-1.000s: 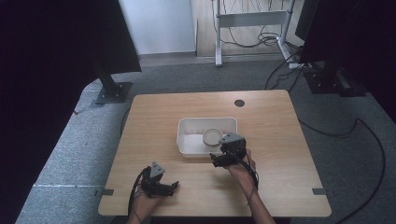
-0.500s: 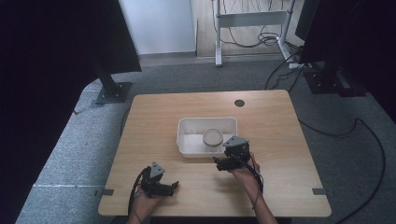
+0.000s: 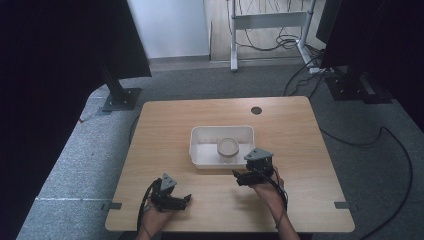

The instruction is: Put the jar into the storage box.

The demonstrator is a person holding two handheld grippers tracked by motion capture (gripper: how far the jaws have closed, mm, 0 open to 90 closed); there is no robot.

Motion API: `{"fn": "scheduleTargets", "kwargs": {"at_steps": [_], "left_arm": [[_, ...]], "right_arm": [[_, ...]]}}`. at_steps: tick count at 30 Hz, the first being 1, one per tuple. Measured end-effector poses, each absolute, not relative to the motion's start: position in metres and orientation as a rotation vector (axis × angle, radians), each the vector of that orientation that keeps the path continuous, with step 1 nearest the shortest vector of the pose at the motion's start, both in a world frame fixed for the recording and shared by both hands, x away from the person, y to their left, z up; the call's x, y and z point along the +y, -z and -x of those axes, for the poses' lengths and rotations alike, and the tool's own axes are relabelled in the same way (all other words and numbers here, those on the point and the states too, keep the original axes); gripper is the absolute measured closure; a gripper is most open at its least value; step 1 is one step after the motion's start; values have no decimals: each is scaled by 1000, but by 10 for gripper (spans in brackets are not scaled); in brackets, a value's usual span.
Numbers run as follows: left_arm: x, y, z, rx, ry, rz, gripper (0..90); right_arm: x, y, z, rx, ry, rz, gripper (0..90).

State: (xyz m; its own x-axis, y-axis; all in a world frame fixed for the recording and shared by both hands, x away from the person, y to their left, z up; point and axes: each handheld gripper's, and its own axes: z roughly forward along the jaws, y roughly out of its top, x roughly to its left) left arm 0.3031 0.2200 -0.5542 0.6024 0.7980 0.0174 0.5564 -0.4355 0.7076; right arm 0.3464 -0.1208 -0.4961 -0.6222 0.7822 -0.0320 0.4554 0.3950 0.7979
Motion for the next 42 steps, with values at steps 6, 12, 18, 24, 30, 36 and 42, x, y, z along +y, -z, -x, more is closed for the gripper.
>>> {"fn": "scheduleTargets", "kwargs": {"at_steps": [6,12,18,24,30,36,42], "left_arm": [[220,554,-303,1064,-464,-2158,21],[220,554,-303,1064,-464,-2159,22],[220,554,-303,1063,-463,-2159,21],[220,554,-303,1065,-464,-2157,21],[220,554,-303,1066,-464,-2158,21],[220,554,-303,1066,-464,-2157,21],[220,554,-303,1066,-464,-2157,21]], "right_arm": [[-129,497,-342,2249,-1099,-1076,44],[-140,499,-337,2242,-1088,-1086,44],[-152,499,-331,2231,-1082,-1098,44],[-164,502,-325,2221,-1073,-1111,44],[-176,505,-319,2211,-1062,-1129,44],[-189,507,-312,2189,-1058,-1153,44],[-201,513,-306,2174,-1047,-1180,44]]}}
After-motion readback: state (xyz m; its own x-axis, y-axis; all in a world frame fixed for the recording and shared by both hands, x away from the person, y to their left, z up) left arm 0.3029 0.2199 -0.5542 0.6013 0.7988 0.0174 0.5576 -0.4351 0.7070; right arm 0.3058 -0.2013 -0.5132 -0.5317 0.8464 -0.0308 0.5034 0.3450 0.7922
